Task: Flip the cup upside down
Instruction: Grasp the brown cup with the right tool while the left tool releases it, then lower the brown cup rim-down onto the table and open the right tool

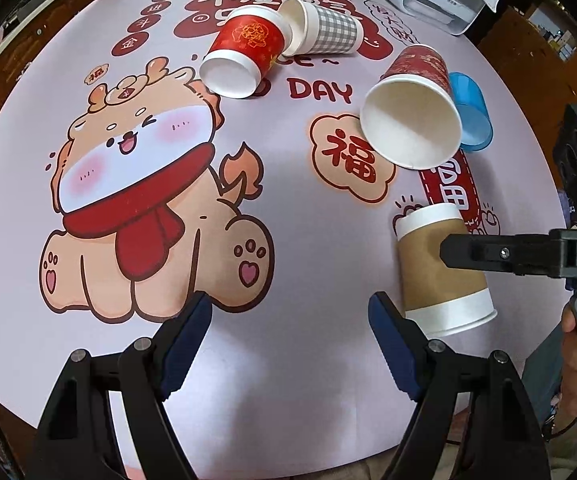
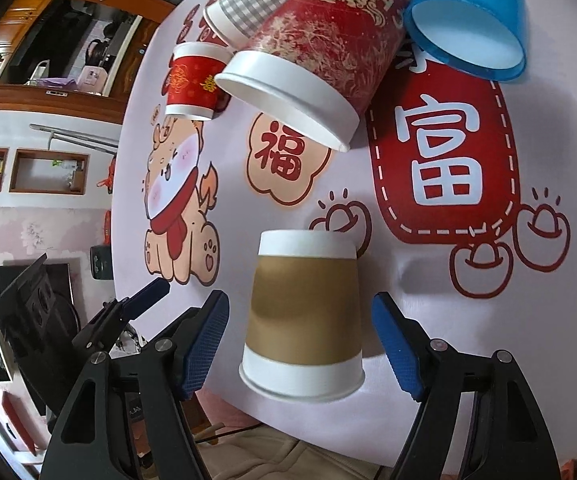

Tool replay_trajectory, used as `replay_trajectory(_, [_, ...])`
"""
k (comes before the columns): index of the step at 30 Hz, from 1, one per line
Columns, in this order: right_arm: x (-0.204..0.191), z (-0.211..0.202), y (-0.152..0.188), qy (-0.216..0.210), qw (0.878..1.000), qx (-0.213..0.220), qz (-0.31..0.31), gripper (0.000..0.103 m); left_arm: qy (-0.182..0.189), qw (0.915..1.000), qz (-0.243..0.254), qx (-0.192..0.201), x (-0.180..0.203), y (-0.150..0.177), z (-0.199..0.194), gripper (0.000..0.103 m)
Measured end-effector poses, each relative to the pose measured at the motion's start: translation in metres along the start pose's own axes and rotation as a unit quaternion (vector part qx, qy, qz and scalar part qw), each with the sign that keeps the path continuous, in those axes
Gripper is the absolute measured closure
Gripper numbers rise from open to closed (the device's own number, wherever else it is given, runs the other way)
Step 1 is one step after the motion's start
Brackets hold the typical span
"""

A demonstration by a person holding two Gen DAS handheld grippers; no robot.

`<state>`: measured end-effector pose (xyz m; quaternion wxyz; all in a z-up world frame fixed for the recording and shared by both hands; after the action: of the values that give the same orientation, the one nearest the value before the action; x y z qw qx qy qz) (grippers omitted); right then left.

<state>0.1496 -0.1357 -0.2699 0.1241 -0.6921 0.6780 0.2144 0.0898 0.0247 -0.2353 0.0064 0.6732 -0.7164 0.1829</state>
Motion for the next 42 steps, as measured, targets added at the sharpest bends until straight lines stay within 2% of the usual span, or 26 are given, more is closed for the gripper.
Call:
replay_trajectory(9, [0.002,0.015,-0.01,0.008,0.999,-0.041,-0.005,0.04,0.006,1.0,0.0,-0.005,-0.003,-0.005,0.007,0.024])
replay_trajectory(13, [-0.002,0.015,-0.011,0.006,0.999,-0.043,-0.012,0.042,0.007,1.0,-0.001,-0.007,-0.004,-0.005,0.009,0.024])
replay_trajectory(16, [-0.007,0.007,-0.013,0.013,0.999,-0.019,-0.028,0.042,0.007,1.0,0.0,-0.006,-0.004,-0.005,0.008,0.024])
replay_trajectory(20, [-0.018,-0.01,-0.013,0.011,0.997,0.045,-0.062,0.042,0.006,1.0,0.005,0.004,0.0,-0.005,0.005,0.024])
replay_trajectory(24, [-0.03,-0.036,-0.014,0.016,0.977,0.178,-0.113,0.042,0.009,0.9999,0.007,0.009,0.006,-0.004,0.004,0.024])
replay_trajectory(27, [-0.032,-0.044,-0.012,0.064,0.947,0.278,-0.149,0.042,0.009,0.9999,0.008,0.007,0.008,-0.003,0.006,0.024])
replay_trajectory(30, [-0.027,-0.042,-0.009,0.091,0.924,0.331,-0.167,0.042,0.007,0.9999,0.011,0.009,0.01,-0.002,0.005,0.024])
replay_trajectory(34, [-0.027,-0.037,-0.003,0.111,0.9,0.379,-0.183,0.042,0.006,0.9998,0.013,0.015,0.011,-0.002,0.002,0.024])
replay_trajectory(38, [-0.023,-0.036,0.007,0.12,0.891,0.394,-0.193,0.042,0.007,0.9997,0.017,0.016,0.013,0.0,0.001,0.024])
replay_trajectory(42, [-0.025,-0.032,0.021,0.131,0.885,0.39,-0.217,0.041,0.006,0.9996,0.023,0.017,0.016,0.001,0.0,0.024])
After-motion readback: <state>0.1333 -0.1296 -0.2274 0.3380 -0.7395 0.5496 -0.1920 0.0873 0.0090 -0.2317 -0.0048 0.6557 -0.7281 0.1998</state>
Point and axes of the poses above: each gripper's, at about its wrist camera, not at the fingertips, and z roughly the way its jaws point, x to its right, y to its underside, the point moved 9 cm from there along z, roughly the way its jaws point, and after that the axes turned 5 degrees about y, right-handed, at the moved point
